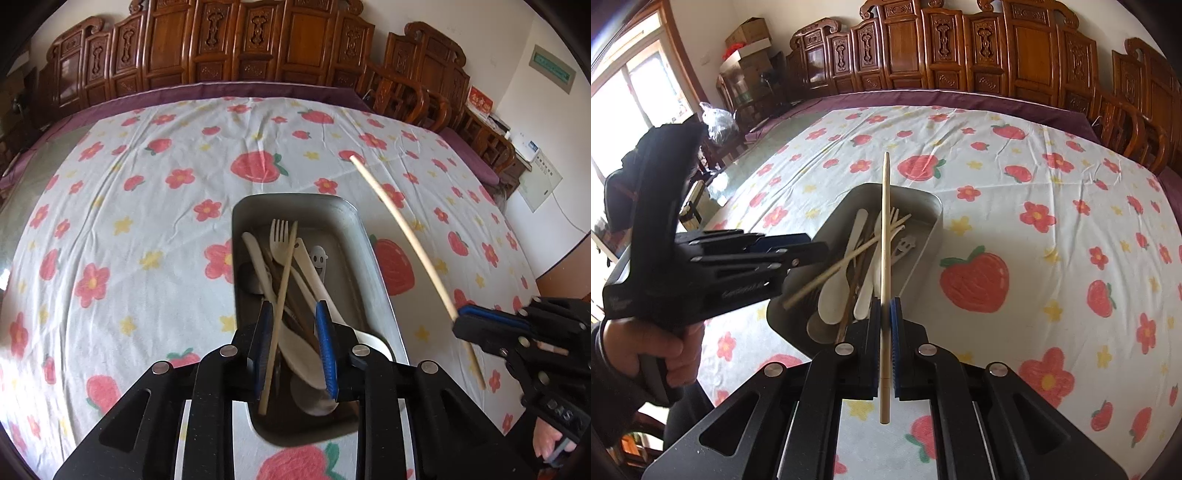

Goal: Organize utensils
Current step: 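Carry both chopsticks over the tray with the left and right tools, then lower the chopsticks into the tray and open both tools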

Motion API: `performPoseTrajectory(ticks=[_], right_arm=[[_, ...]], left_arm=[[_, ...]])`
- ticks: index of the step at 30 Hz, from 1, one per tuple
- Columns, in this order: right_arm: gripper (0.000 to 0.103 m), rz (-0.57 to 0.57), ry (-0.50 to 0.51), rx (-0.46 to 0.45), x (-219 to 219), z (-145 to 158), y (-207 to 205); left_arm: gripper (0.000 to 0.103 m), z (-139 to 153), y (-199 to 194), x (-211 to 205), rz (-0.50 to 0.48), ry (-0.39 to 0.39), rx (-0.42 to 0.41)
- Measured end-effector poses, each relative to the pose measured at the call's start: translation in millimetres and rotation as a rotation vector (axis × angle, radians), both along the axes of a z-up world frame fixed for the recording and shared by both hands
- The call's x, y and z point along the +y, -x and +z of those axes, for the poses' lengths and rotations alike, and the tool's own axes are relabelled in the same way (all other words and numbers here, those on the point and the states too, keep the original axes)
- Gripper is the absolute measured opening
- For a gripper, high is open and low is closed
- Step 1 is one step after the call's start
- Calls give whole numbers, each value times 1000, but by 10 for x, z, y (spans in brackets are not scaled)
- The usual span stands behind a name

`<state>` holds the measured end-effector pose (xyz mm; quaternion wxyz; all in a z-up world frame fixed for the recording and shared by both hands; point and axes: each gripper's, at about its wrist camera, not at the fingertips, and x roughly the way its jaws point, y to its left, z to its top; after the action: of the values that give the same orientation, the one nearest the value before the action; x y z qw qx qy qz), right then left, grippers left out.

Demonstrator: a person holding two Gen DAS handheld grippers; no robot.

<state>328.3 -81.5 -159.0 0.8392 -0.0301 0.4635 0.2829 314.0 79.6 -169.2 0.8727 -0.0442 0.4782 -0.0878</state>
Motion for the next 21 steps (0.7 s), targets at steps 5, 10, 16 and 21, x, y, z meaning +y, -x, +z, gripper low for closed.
performPoseTrajectory(ticks=[5, 10, 16, 21], right_arm=[[6, 5, 2, 7, 142, -52, -26], [6, 8, 2, 23, 313, -151, -78], [6, 2, 3, 40, 481, -255, -134], [6, -21, 3, 50, 537, -338, -193]], left_arm=[[23, 81, 150, 86, -2, -26, -24], [24, 164, 281, 212, 6, -43, -51], [27, 235, 364, 331, 13, -48, -67], [27, 274, 411, 359, 14, -53, -79]])
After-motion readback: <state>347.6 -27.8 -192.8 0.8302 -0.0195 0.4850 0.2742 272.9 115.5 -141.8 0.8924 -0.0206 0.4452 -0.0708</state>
